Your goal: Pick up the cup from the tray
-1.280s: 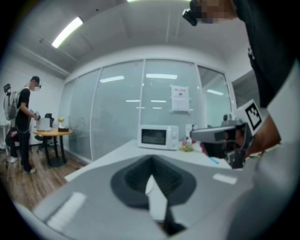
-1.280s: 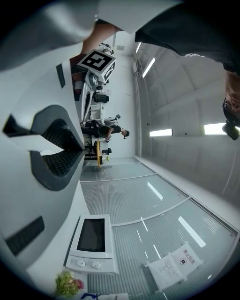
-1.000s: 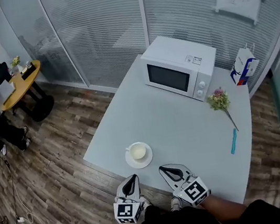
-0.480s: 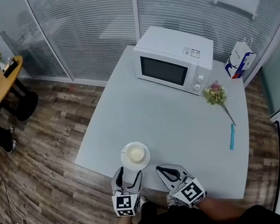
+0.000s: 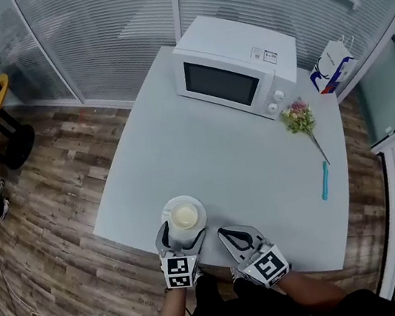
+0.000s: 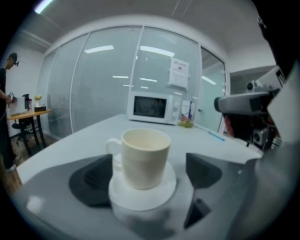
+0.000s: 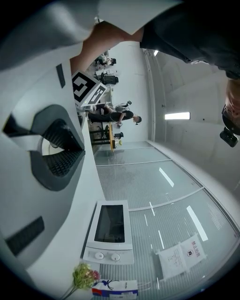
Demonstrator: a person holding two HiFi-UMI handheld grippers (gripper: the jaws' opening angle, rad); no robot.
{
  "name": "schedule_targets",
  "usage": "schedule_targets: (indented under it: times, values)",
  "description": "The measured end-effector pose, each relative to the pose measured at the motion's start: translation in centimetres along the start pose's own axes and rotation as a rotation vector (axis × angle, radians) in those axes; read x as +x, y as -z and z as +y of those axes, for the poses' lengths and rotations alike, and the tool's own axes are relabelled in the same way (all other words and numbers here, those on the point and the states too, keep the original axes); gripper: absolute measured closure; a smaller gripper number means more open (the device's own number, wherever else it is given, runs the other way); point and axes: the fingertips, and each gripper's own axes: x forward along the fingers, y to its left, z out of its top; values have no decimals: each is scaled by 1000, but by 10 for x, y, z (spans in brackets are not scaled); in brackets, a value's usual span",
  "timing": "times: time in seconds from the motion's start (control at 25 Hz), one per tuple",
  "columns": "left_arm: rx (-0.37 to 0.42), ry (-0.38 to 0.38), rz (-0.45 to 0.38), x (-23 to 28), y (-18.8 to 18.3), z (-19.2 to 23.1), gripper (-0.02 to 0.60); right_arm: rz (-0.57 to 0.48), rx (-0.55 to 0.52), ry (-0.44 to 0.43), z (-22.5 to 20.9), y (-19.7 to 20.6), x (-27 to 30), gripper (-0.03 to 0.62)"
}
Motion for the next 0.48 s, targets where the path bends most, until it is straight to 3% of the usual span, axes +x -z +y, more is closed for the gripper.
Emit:
schedule_targets:
  times: [0.48]
  values:
    - [63, 22, 29, 39, -1, 4, 107, 15, 16, 32, -15, 12, 5, 605]
